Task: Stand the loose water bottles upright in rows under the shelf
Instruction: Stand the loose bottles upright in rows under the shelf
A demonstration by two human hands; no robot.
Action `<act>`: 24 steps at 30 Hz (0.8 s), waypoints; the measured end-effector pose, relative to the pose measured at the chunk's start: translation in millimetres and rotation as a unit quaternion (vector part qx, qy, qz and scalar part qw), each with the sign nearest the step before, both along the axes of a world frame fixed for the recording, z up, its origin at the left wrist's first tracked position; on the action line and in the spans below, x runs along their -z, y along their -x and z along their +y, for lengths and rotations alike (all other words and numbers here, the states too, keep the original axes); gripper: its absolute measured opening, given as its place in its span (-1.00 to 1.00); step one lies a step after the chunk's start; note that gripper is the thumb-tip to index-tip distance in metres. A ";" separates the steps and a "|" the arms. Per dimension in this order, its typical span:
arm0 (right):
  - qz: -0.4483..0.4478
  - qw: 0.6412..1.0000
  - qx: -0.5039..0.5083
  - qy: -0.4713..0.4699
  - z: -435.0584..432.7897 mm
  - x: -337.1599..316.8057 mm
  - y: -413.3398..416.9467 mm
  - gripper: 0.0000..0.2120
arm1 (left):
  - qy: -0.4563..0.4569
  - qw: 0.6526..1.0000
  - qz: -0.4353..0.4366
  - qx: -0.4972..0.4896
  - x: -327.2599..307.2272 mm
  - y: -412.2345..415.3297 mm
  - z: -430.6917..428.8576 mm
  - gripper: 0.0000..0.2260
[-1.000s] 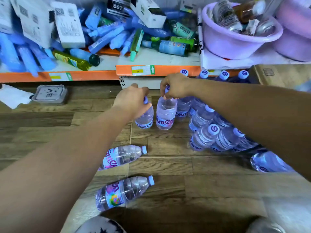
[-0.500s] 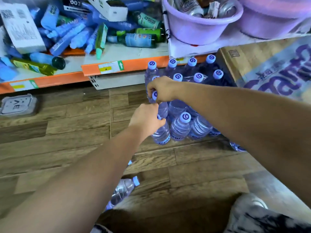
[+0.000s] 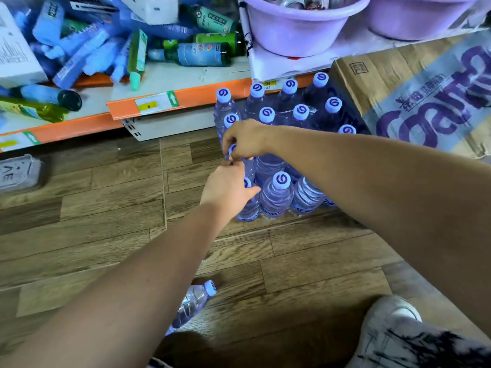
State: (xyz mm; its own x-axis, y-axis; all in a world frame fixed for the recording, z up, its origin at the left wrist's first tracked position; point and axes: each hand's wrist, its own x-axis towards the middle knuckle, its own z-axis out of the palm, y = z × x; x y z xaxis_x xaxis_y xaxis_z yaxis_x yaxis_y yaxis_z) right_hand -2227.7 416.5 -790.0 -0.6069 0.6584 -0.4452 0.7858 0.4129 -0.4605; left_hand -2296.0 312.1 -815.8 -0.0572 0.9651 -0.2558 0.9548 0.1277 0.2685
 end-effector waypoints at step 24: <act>-0.038 0.992 -0.121 -0.006 -72.3 24.5 82.8 -0.58 | 0.235 0.972 -0.021 -0.003 45.1 111.2 -65.9 -0.43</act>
State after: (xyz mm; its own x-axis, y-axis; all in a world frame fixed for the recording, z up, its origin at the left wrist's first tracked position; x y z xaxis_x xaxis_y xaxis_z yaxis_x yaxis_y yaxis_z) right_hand -2310.5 344.2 -814.6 -0.7130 0.5032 -0.4883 0.6950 0.5991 -0.3975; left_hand -2407.2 246.1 -860.9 -0.0428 0.7401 -0.6711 0.9433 0.2512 0.2168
